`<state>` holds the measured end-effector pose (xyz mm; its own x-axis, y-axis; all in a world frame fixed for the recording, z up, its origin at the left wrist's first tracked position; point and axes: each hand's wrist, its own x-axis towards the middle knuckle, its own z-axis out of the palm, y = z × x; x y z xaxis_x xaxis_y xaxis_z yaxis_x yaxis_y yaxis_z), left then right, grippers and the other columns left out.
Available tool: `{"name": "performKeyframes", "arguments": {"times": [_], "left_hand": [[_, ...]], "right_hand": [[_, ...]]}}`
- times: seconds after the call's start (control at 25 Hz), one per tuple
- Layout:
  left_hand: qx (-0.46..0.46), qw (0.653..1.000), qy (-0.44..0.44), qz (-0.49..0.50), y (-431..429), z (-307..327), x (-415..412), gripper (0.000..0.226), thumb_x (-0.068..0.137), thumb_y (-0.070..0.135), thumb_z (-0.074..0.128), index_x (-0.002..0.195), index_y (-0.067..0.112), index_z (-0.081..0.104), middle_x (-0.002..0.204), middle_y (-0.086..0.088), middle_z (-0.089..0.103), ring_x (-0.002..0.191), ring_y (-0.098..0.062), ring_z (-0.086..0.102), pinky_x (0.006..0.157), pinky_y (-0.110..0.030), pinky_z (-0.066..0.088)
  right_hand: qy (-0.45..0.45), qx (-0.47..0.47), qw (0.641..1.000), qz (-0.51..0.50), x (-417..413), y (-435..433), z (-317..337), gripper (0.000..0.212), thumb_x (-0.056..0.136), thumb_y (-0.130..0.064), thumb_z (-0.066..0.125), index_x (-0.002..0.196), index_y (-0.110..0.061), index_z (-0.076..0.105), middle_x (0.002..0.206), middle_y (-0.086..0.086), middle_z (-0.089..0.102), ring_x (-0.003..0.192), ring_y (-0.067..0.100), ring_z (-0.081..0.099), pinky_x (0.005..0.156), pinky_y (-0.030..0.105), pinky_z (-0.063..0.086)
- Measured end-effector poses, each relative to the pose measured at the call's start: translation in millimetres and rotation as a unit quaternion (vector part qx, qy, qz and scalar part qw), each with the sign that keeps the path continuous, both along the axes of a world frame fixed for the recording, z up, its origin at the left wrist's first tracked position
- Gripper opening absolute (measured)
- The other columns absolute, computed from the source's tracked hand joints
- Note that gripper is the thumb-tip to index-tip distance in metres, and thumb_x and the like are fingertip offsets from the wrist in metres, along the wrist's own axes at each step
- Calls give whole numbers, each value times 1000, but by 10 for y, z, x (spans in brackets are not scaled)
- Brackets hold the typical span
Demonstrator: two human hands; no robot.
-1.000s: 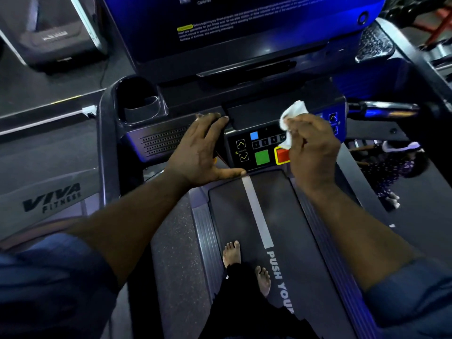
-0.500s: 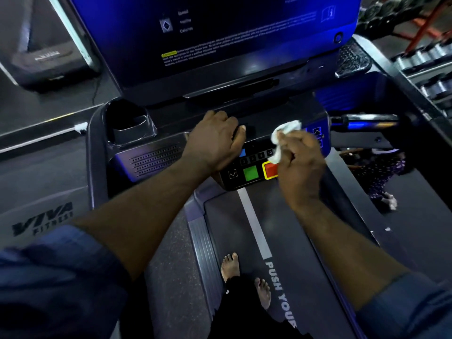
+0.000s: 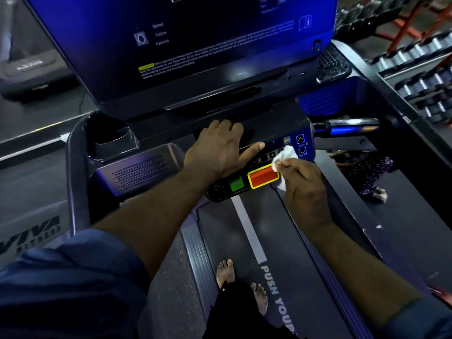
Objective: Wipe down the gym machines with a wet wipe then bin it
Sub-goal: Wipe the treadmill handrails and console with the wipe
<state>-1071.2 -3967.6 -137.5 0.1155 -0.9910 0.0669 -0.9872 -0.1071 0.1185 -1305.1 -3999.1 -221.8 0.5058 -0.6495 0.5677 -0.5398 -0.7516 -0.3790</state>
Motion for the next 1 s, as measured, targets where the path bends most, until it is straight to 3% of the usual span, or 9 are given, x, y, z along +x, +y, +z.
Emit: {"name": "performKeyframes", "arguments": {"times": [0.08,0.2,0.36,0.52,0.64,0.8,0.88,1.0], "left_hand": [[16,1000,13,4,1,2,0,78,92,84,32,117,14,55,113,-14,59,107,-33,53,93,-49,50],[32,999,27,-10,32,37,3,89,80,93,42,119,15,54,116,-11,57,110,-29,51,98,-47,49],[82,996,43,-17,22,87,9,106,61,100,58,128,19,48,127,-5,52,120,-24,46,104,-42,45],[87,995,32,-42,24,86,14,110,55,98,65,128,19,44,130,-6,51,123,-25,46,105,-47,48],[83,995,24,-48,24,76,20,109,54,98,65,126,19,45,127,-6,52,119,-26,47,102,-50,50],[75,996,16,-50,31,62,2,107,52,100,64,121,20,44,125,-6,52,117,-26,48,102,-49,50],[82,995,18,-49,26,65,14,106,53,100,64,121,21,44,125,-4,52,118,-24,47,103,-49,50],[98,994,19,-44,30,90,-4,106,54,98,66,124,22,43,127,-2,50,120,-22,45,103,-48,50]], "right_hand": [[-46,25,998,-32,7,-63,66,23,102,-6,62,120,-3,75,116,15,67,105,33,62,106,13,35],[-107,37,990,-88,299,-332,283,22,104,-8,61,119,-6,76,115,14,67,106,29,61,97,25,49],[-67,48,995,-51,103,25,22,24,103,-6,62,123,-6,75,116,15,67,107,27,59,102,16,40],[-98,47,991,-84,152,-218,156,26,103,-4,59,124,-5,74,129,11,66,119,26,60,102,36,52],[-79,28,995,-58,361,-325,232,45,100,10,56,142,-3,61,153,8,52,144,27,49,117,41,44],[90,17,995,-32,-91,218,-287,85,90,19,62,162,-13,30,169,5,31,157,24,27,128,48,23],[125,6,990,-69,-39,93,-249,89,88,15,55,164,-17,22,171,3,26,158,23,24,129,55,15],[116,65,981,-143,299,-212,99,92,85,6,50,167,-20,17,173,0,15,161,20,12,129,56,10]]}}
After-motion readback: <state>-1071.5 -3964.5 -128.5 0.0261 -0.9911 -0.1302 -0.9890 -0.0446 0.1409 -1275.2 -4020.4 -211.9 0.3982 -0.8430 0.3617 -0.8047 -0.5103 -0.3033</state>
